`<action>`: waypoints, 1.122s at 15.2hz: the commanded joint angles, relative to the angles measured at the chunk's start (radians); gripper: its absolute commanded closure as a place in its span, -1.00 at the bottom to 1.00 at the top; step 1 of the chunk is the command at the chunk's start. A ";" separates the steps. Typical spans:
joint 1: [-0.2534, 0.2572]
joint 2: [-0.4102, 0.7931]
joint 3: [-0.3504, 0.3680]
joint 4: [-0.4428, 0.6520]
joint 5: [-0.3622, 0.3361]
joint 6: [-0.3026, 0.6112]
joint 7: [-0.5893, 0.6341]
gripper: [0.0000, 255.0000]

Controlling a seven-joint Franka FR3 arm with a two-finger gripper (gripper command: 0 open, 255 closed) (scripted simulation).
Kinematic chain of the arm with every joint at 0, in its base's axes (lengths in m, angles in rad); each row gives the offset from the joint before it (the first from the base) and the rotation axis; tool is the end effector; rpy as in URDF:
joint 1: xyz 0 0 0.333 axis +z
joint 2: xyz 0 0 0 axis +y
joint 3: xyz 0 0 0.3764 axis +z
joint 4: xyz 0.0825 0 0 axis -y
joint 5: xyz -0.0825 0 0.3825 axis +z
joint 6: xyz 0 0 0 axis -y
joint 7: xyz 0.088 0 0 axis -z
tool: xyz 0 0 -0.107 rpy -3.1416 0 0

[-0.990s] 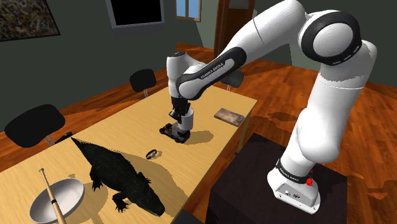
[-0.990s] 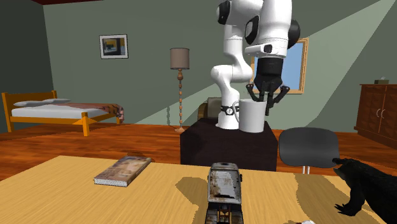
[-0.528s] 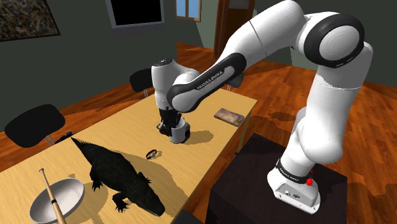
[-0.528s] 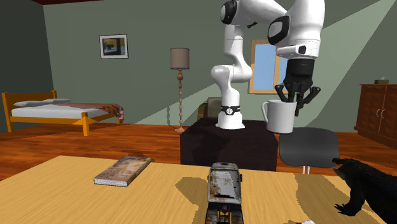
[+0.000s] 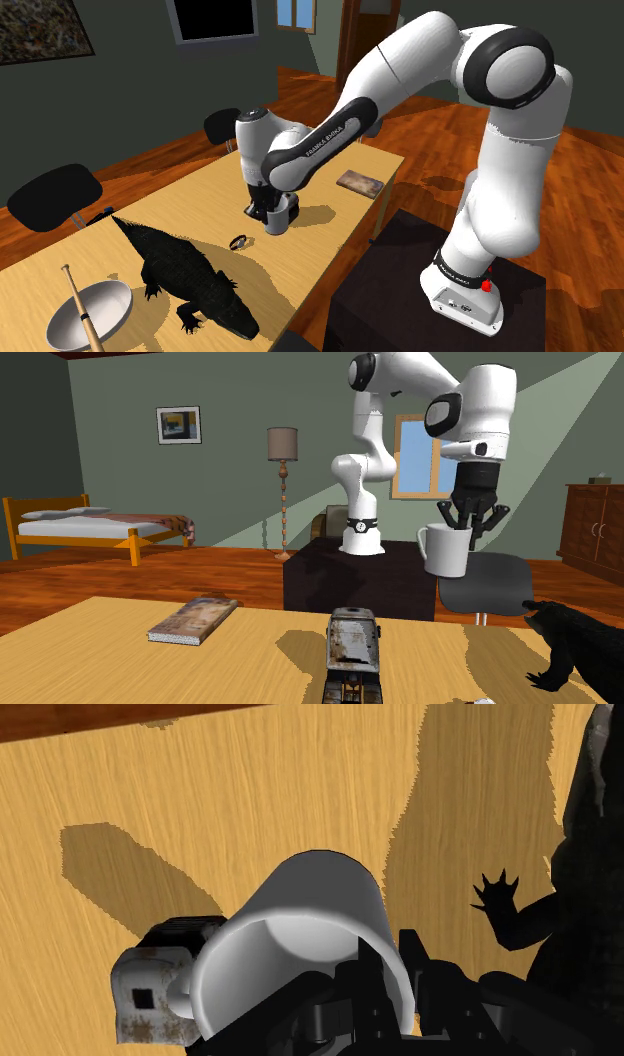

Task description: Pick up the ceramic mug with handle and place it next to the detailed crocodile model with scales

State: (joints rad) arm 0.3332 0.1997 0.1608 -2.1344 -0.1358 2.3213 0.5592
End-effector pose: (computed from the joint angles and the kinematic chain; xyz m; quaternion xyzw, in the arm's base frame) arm 0.5094 0.2680 0.3741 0.9994 0.0125 0.0130 0.0312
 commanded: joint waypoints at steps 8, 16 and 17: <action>0.007 0.083 -0.010 -0.025 -0.032 0.106 0.028 1.00; 0.017 0.168 -0.025 -0.030 -0.063 0.194 0.055 1.00; 0.018 0.179 -0.027 -0.030 -0.067 0.205 0.058 1.00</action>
State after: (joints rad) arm 0.3500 0.3676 0.1360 -2.1628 -0.1985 2.5129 0.6138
